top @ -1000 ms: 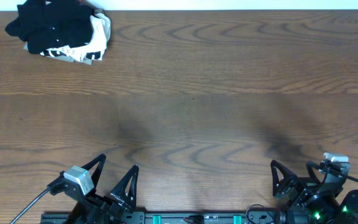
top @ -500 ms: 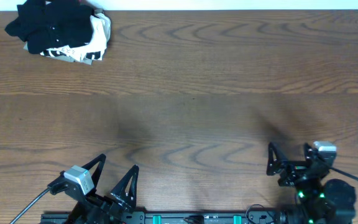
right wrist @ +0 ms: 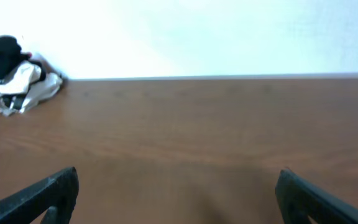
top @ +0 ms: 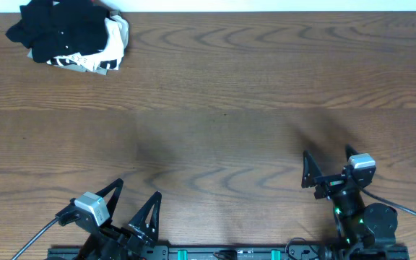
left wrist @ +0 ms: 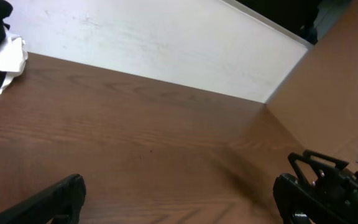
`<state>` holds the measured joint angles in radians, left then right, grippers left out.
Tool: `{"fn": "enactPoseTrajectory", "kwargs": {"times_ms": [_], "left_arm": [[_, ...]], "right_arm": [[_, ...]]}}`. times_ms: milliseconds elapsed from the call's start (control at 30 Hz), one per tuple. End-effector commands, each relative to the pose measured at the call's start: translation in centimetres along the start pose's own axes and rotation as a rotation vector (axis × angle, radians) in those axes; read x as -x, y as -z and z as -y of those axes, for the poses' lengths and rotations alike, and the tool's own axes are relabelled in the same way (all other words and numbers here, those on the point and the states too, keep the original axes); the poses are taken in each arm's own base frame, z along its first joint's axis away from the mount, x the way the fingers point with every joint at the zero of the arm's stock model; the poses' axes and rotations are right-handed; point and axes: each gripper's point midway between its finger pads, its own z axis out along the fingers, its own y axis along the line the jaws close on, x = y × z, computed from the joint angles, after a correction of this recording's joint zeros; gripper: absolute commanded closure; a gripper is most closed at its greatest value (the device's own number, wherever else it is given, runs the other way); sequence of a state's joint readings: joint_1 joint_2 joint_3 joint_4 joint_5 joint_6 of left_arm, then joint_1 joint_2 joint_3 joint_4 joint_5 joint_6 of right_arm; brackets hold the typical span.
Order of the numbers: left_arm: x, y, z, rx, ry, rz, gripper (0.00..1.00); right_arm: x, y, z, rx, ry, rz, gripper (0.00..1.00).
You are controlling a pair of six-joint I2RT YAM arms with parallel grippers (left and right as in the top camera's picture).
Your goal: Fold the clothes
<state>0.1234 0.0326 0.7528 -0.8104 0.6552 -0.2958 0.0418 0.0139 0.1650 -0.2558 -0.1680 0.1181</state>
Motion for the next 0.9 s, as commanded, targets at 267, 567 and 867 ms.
{"fn": "enactPoseTrajectory", "kwargs": {"times_ms": [267,567,867], "left_arm": [[-0.1,0.0,0.2,-0.014,0.006,0.000,0.02],[-0.1,0.0,0.2,-0.014,0.006,0.000,0.02],[-0.1,0.0,0.2,-0.014,0.006,0.000,0.02]], "right_arm": [[-0.6,-1.0,0.2,0.010,0.107,0.078,0.01],[-2.2,-1.4,1.7,-0.043,0.118,0.056,0.01],[-2.3,-1.4,1.3,-0.012,0.286,0.053,0.01]]}}
